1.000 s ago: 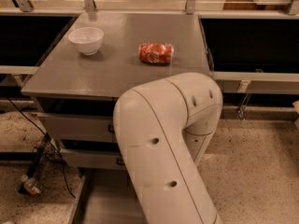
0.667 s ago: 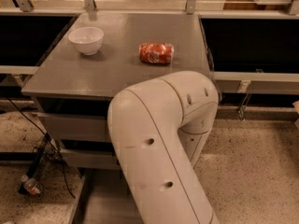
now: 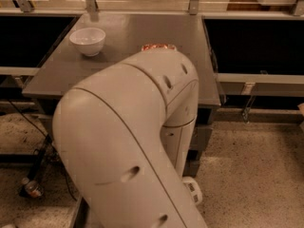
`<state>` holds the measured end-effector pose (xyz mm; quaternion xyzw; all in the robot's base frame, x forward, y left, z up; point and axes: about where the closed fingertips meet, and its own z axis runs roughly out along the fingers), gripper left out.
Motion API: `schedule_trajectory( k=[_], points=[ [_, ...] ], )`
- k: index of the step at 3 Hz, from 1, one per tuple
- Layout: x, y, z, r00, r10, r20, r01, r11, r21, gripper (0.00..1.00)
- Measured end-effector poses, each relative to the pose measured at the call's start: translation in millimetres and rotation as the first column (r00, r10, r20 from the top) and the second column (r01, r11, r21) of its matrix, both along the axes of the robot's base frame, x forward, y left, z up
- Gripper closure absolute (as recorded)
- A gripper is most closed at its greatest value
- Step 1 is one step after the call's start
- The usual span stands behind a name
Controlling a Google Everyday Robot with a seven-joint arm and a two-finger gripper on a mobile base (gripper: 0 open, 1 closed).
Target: Pick rxbar chocolate from bottom drawer and place on counter
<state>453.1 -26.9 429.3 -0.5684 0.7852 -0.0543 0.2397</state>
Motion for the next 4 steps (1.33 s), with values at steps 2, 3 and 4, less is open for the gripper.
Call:
schedule_trajectory(
  k=[2,3,4],
  points=[
    [-3,-21,41,0.9975,-0.013,0.07,0.016,0.998,-0.054,1.0],
    [-3,-58,9,0.9913,-0.131,0.002,0.131,0.99,-0.047,1.0],
    [3,-108,-18,0.9707,-0.236,-0.046,0.234,0.971,-0.043,1.0]
  ],
)
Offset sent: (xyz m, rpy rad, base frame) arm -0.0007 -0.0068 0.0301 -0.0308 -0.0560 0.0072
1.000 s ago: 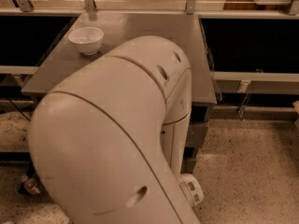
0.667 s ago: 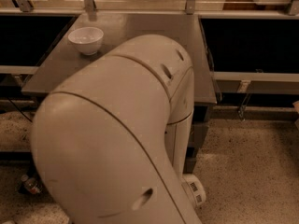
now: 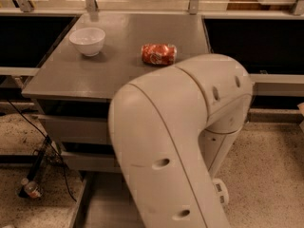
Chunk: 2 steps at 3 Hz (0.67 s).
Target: Pick rxbar chocolate from bottom drawer and place on counter
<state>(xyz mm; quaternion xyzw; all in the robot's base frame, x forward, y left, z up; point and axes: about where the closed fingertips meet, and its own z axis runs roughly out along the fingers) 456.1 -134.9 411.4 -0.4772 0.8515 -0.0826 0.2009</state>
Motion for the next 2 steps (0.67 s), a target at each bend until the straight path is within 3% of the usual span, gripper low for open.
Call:
schedule_trajectory(
  k=[1,2],
  points=[
    [6,-41,-15,0.9967,-0.078,-0.021,0.078,0.997,-0.005,1.0],
    [11,-66,-24,0.9916,-0.126,-0.03,0.126,0.992,-0.01,1.0]
  ],
)
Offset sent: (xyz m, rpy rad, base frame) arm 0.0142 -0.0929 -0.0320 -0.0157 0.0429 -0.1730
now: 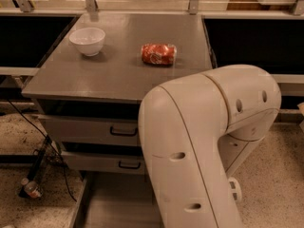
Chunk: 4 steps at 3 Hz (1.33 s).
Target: Pick rxbar chocolate from bottom drawer and place on counter
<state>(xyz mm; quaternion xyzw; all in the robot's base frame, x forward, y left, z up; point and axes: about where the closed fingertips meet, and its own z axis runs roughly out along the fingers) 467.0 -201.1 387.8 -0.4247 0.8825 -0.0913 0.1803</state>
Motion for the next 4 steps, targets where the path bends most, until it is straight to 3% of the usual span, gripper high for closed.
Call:
schedule_trajectory(
  k=[2,3,4],
  points=[
    [2,-4,6,0.9998,-0.019,0.012,0.019,1.0,0.001,1.0],
    [11,-22,41,0.995,-0.069,0.073,0.071,0.997,-0.022,1.0],
    [20,-40,85,0.9814,-0.107,0.159,0.116,0.992,-0.053,1.0]
  ],
)
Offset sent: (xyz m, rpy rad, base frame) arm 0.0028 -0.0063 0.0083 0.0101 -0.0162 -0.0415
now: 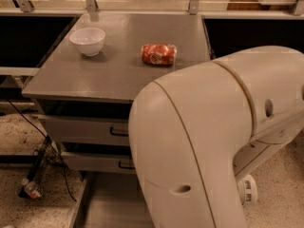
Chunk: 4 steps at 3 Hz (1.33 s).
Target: Pick rxbar chocolate from bottom drawer and place on counter
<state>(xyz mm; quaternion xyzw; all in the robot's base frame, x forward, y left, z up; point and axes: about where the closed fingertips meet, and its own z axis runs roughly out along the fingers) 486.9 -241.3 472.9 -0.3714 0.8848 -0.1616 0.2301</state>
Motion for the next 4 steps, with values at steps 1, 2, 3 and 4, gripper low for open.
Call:
schedule_trajectory(
  k=[1,2,3,4],
  points=[
    [9,-17,44,0.9954,-0.043,0.085,0.044,0.999,-0.016,1.0],
    [9,-17,44,0.9954,-0.043,0.085,0.044,0.999,-0.016,1.0],
    [13,-18,46,0.9938,-0.056,0.096,0.059,0.998,-0.031,1.0],
    [23,-23,70,0.9855,-0.069,0.155,0.079,0.995,-0.062,1.0]
  ],
)
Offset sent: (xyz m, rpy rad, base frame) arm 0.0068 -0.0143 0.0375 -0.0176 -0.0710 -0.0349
